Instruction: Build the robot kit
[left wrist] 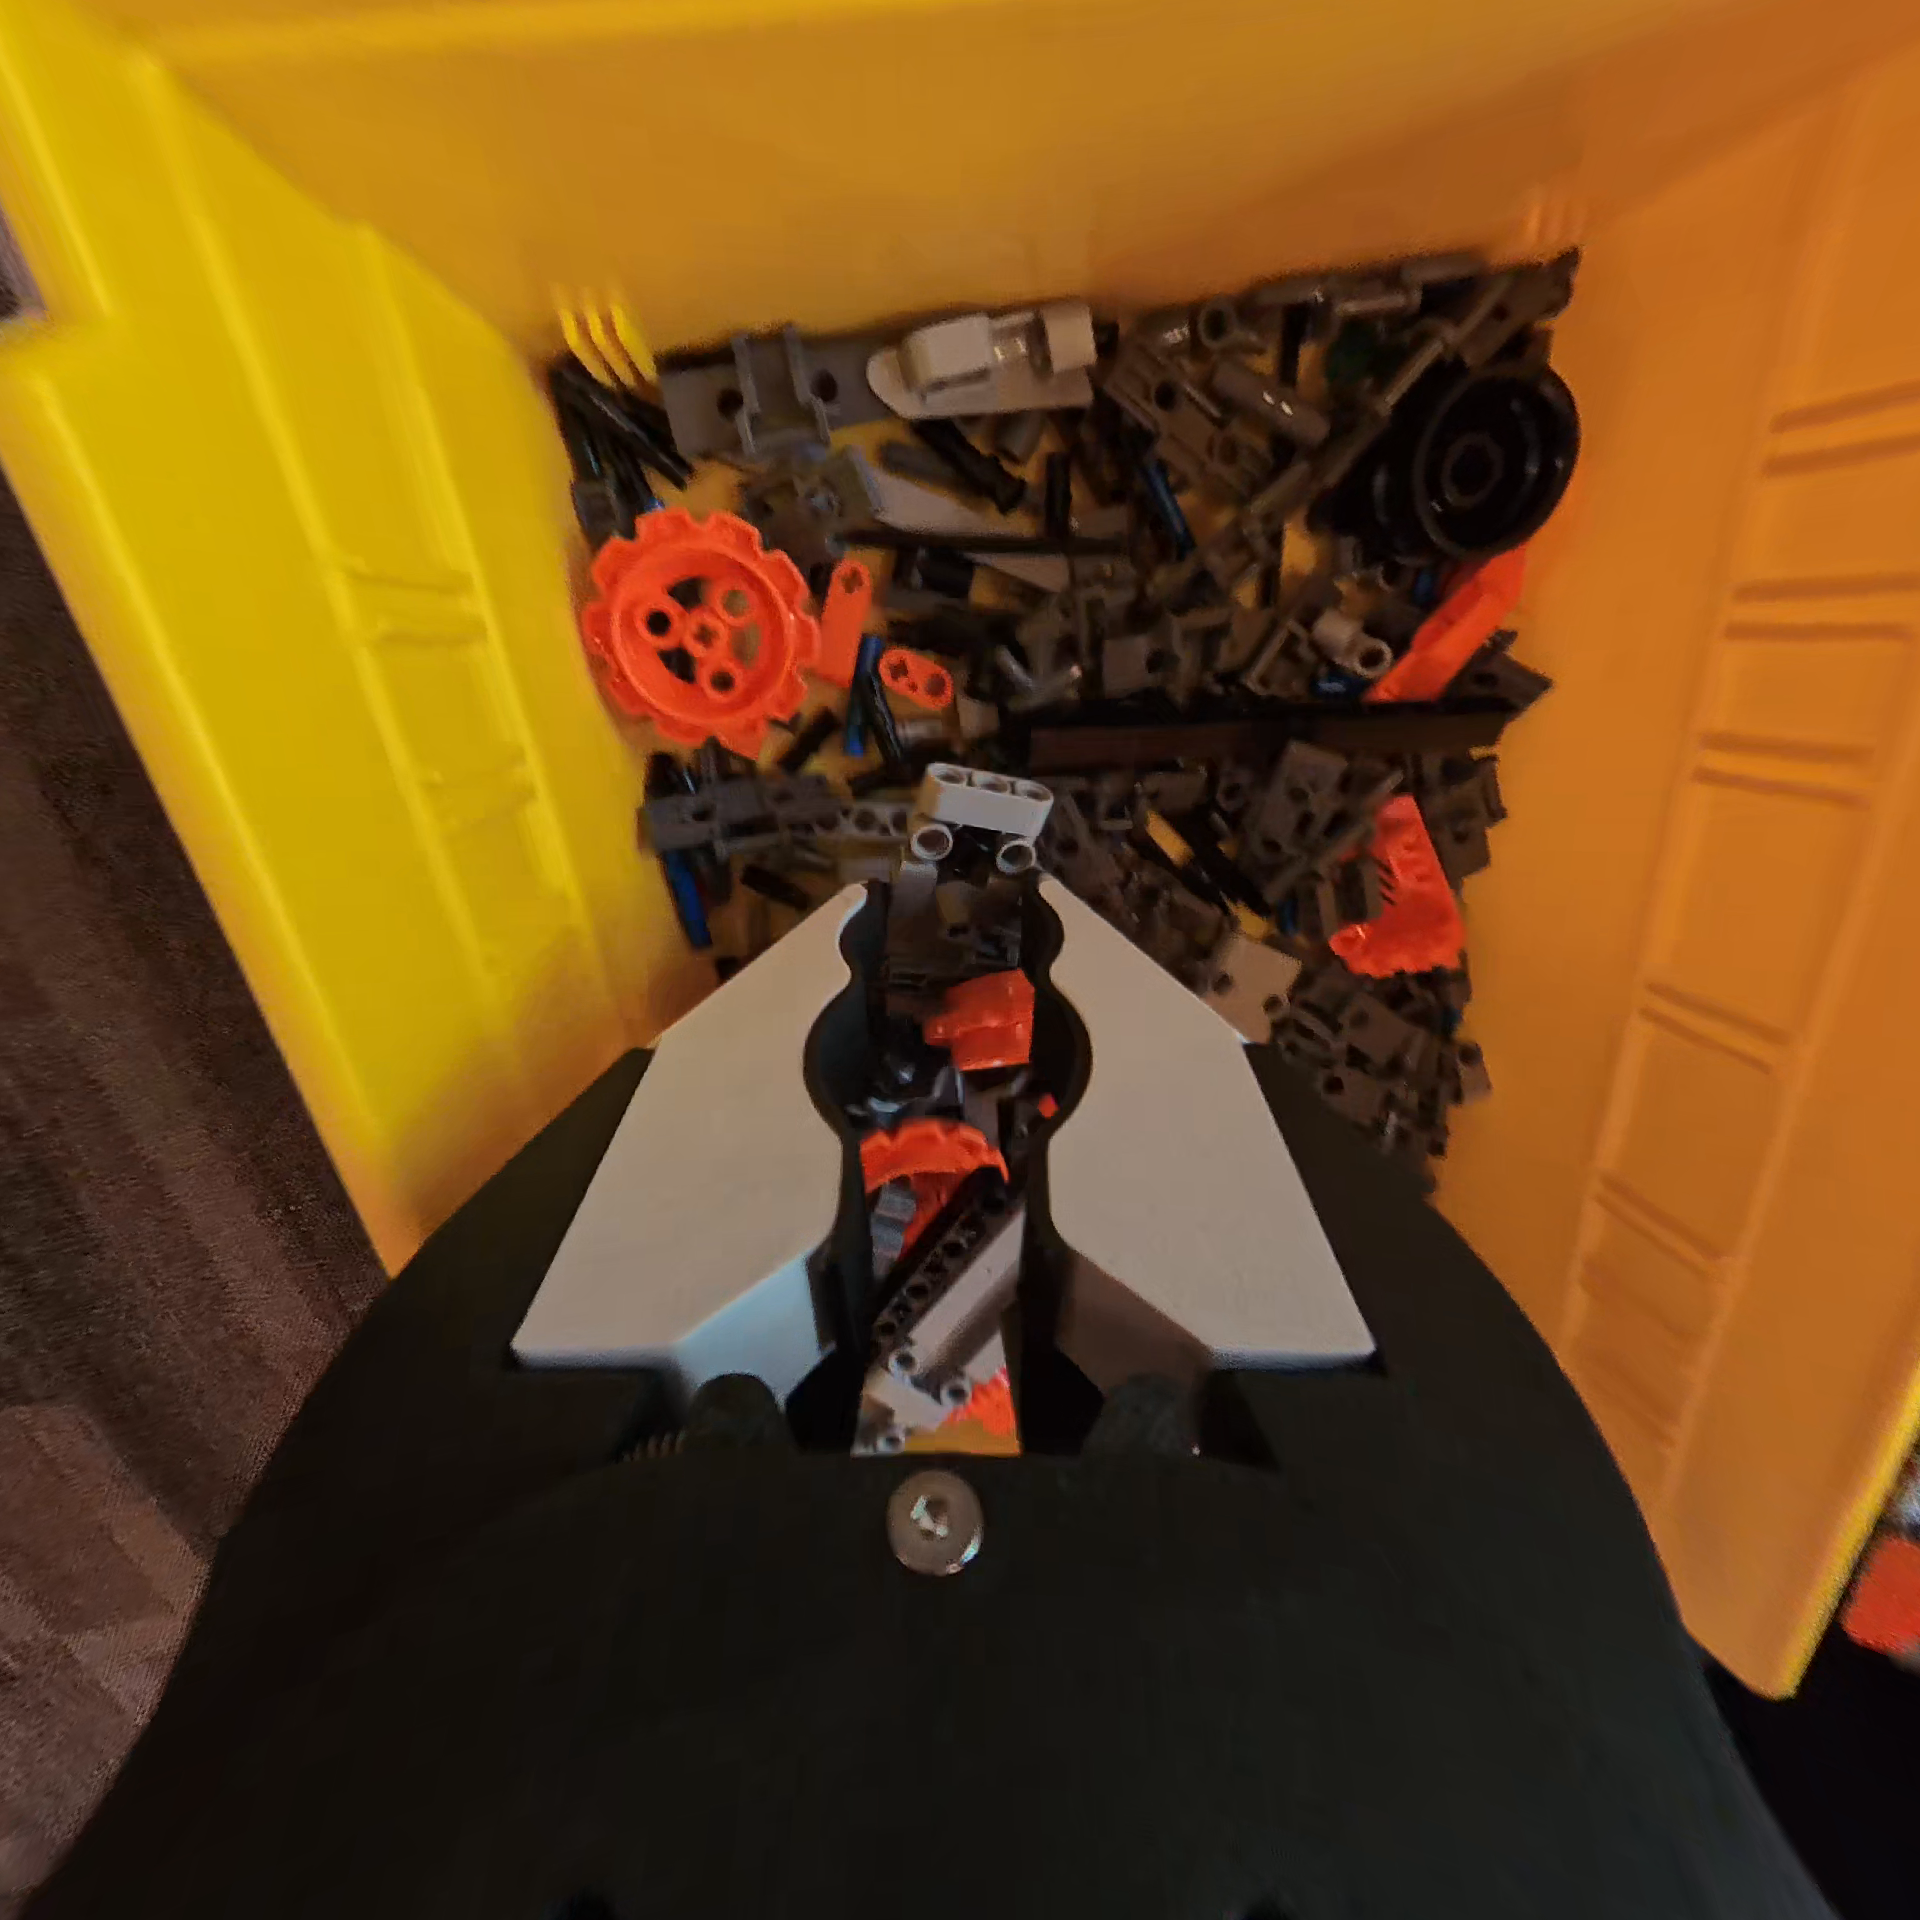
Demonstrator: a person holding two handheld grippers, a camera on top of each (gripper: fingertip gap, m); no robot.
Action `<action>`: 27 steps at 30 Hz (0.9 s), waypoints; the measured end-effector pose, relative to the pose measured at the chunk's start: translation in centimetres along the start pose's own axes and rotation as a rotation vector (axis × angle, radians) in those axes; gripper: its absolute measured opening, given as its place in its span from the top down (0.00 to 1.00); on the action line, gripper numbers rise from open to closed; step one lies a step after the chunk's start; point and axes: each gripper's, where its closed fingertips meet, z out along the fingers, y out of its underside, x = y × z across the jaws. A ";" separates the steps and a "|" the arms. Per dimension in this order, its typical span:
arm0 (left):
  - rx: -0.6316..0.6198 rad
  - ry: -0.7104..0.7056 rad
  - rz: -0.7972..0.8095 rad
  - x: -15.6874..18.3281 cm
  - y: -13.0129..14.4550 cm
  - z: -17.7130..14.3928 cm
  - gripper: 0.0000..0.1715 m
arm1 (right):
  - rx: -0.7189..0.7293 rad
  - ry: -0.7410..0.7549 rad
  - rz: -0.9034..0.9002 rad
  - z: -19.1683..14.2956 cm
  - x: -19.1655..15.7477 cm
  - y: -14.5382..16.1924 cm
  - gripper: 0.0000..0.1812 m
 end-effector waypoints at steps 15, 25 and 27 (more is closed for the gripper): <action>-0.005 0.096 0.015 1.6 4.1 -4.9 0.82 | 0.000 0.001 -0.003 0.0 -0.1 0.0 0.76; 0.305 0.037 -0.021 0.7 1.9 -11.5 0.91 | 0.212 -0.259 0.113 -0.1 -6.2 -10.8 0.94; 0.399 0.048 -0.030 1.1 1.8 -13.7 0.91 | 0.283 -0.573 0.100 0.1 -13.1 -20.0 0.96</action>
